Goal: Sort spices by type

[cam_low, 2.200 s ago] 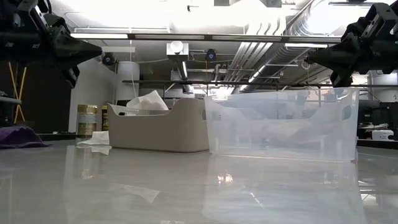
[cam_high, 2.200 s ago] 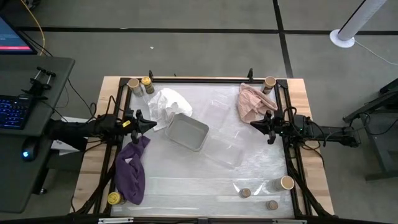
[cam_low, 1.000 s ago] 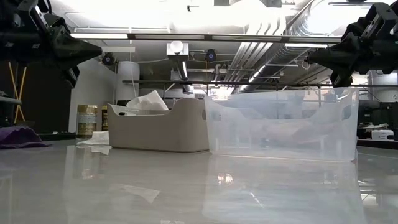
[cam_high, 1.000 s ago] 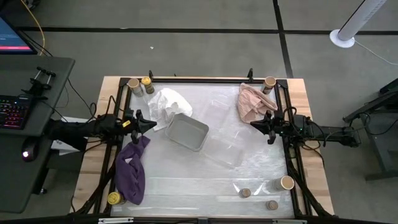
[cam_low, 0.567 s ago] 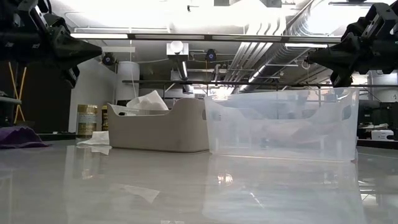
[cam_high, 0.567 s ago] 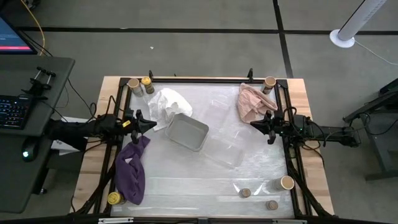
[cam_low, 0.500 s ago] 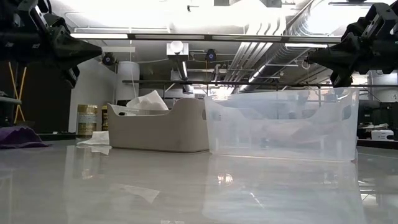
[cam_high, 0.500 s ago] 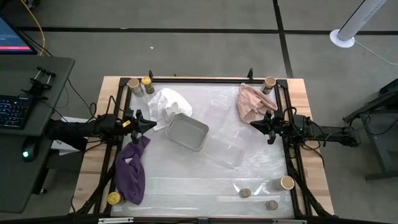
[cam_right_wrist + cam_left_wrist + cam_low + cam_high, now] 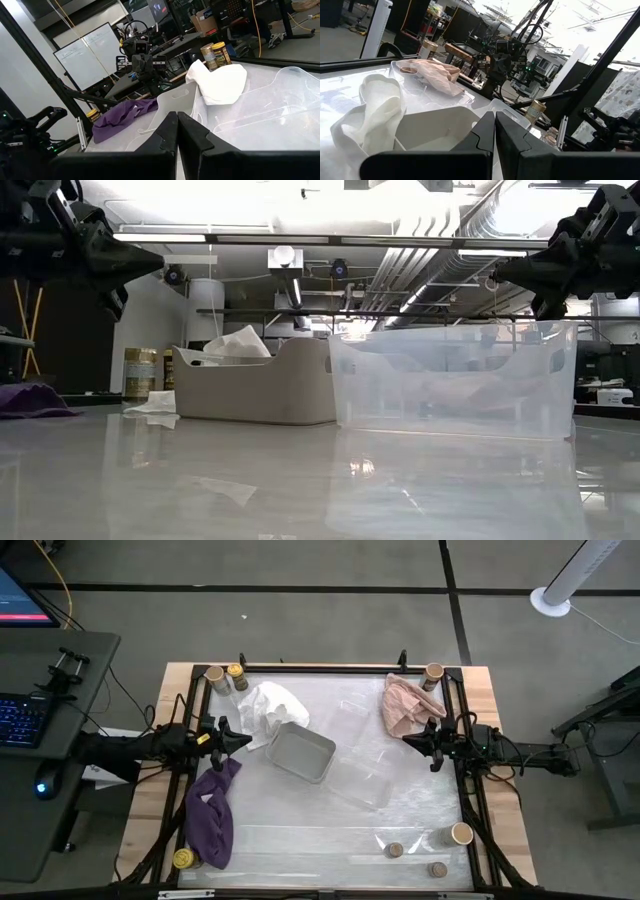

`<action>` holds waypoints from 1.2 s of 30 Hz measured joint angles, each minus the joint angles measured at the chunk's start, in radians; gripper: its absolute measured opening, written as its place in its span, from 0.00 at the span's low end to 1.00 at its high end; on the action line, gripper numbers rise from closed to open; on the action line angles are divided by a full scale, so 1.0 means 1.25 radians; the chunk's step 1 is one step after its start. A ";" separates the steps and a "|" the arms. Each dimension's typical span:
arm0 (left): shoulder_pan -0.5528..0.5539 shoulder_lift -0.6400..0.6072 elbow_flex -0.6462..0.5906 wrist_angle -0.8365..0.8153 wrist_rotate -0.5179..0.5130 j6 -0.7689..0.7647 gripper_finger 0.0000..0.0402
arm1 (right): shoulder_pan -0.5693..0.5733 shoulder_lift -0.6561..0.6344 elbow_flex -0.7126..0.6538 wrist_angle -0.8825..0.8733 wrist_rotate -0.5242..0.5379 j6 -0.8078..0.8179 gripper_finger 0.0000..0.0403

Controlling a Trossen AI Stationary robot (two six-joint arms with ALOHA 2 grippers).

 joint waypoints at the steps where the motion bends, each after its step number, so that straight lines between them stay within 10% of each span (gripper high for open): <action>1: 0.000 0.000 0.000 0.000 0.000 0.000 0.01 | 0.000 0.000 0.000 0.000 0.000 0.000 0.00; 8: 0.000 0.000 0.000 0.000 0.000 0.000 0.01 | 0.000 0.003 0.000 0.058 0.061 -0.097 0.00; 16: 0.000 0.000 0.000 0.000 0.000 0.000 0.01 | 0.000 0.022 0.000 0.382 0.399 0.332 0.00; 22: 0.000 0.000 0.000 0.000 0.000 0.000 0.01 | 0.000 0.164 0.136 0.583 0.263 0.205 0.00; 29: 0.000 0.000 0.000 0.000 0.000 0.000 0.01 | 0.000 0.428 0.583 -0.001 0.229 0.038 0.00; 36: 0.000 0.000 0.000 0.000 0.000 0.000 0.01 | 0.000 0.716 1.027 -0.724 0.201 0.145 0.18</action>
